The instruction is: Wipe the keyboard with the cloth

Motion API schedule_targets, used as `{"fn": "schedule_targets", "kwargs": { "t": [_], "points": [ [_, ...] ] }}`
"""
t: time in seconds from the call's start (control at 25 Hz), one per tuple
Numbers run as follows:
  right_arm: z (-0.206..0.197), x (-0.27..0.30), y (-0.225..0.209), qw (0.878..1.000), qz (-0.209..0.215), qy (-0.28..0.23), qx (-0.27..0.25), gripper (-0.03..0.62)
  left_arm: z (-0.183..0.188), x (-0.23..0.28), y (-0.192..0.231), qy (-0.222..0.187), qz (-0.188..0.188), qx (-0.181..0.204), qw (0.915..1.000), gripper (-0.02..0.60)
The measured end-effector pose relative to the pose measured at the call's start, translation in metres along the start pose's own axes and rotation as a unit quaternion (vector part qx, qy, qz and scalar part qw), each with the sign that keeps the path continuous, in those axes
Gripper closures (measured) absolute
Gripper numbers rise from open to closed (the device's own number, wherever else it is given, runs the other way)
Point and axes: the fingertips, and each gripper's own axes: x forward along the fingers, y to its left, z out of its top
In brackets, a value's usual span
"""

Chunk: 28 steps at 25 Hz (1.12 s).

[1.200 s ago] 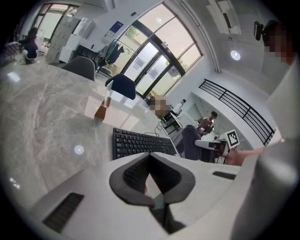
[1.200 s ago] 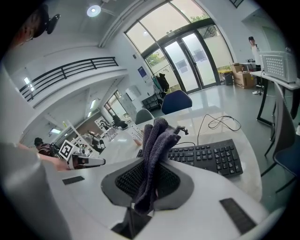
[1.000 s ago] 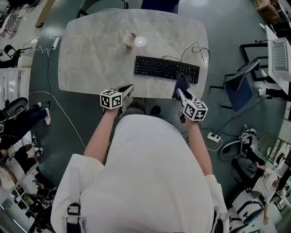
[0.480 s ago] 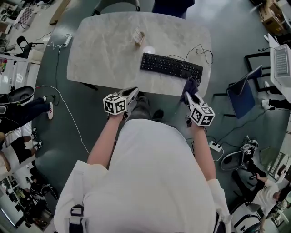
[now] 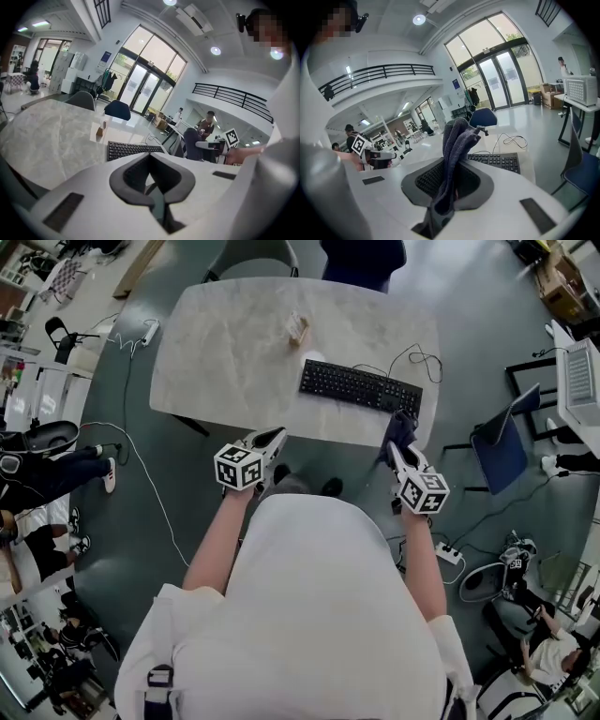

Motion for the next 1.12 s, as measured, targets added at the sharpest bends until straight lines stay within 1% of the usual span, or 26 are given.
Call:
{"fn": "schedule_targets", "kwargs": {
  "t": [0.12, 0.24, 0.4, 0.56, 0.76, 1.12],
  "points": [
    [0.01, -0.003, 0.006, 1.0, -0.004, -0.016, -0.002, 0.531, 0.009, -0.004, 0.004, 0.003, -0.006, 0.019, 0.9998, 0.575],
    [0.014, -0.005, 0.008, 0.999, -0.021, -0.026, 0.001, 0.531, 0.012, -0.009, 0.011, 0.016, -0.011, 0.03, 0.9994, 0.575],
    [0.021, -0.006, 0.013, 0.998, -0.043, -0.043, 0.01, 0.531, 0.02, -0.017, 0.025, 0.021, -0.017, 0.032, 0.9991, 0.575],
    [0.024, -0.003, 0.019, 0.998, -0.051, -0.046, 0.006, 0.531, 0.027, -0.019, 0.035, 0.018, -0.018, 0.033, 0.9991, 0.575],
    [0.028, -0.006, 0.019, 0.997, -0.06, -0.054, 0.009, 0.531, 0.035, -0.013, 0.035, 0.015, -0.025, 0.044, 0.9986, 0.575],
    [0.034, -0.005, 0.015, 0.995, -0.072, -0.063, 0.015, 0.531, 0.038, -0.004, 0.036, 0.015, -0.039, 0.038, 0.9984, 0.575]
  ]
}}
